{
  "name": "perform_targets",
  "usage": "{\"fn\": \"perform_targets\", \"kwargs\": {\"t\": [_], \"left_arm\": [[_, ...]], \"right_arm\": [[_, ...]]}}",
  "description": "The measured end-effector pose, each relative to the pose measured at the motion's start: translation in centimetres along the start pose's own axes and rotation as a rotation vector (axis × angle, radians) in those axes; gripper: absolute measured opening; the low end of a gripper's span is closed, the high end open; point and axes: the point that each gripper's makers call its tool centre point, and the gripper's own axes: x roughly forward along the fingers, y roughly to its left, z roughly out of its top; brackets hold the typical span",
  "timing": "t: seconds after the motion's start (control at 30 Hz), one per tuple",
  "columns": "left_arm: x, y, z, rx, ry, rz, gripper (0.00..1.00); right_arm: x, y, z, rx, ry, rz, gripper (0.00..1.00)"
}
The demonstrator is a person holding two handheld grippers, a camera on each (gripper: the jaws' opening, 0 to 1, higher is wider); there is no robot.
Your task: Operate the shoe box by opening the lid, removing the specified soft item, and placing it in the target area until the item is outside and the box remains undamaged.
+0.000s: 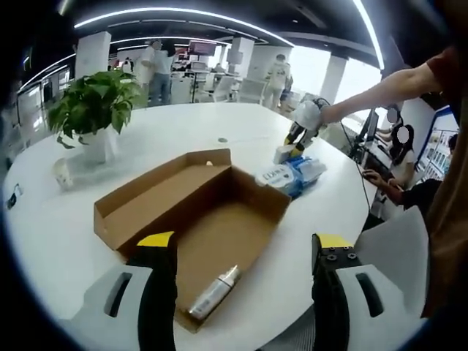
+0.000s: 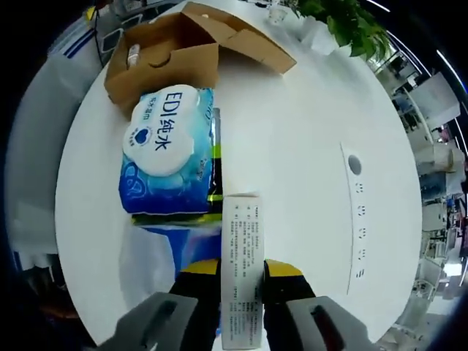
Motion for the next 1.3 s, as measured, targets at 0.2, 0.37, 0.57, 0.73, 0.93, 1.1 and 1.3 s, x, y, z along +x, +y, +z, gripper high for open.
{"fn": "perform_targets", "kwargs": {"t": [0.2,0.37,0.57,0.73,0.93,1.1,1.3], "left_arm": [[0.2,-0.1,0.0,0.002,0.007,0.001,0.76],[0.4,0.0,-0.2,0.002,0.014,0.003,0.76],[0.4,0.0,-0.2,0.001,0.016,0.006,0.76],[0.4,0.1,-0.6,0.003,0.028,0.012,0.76],[0.1,0.3,-0.7,-0.002,0.029,0.021,0.76],[0.2,0.1,-0.6,-0.002,0.031,0.022,0.76],[0.2,0.0,-0.4,0.0,0.025,0.02,0.76]], "right_arm": [[0.6,0.1,-0.5,-0.008,0.021,0.014,0.17],[0.9,0.0,-1.0,-0.016,0.033,0.018,0.17],[1.4,0.0,-1.9,-0.027,0.057,0.029,0.17],[1.5,-0.2,-2.0,-0.024,0.059,0.03,0.18],[1.9,-0.3,-2.5,-0.027,0.072,0.032,0.17],[1.9,-0.4,-2.5,-0.022,0.072,0.034,0.17],[1.9,-0.4,-2.5,-0.024,0.081,0.032,0.18]]}}
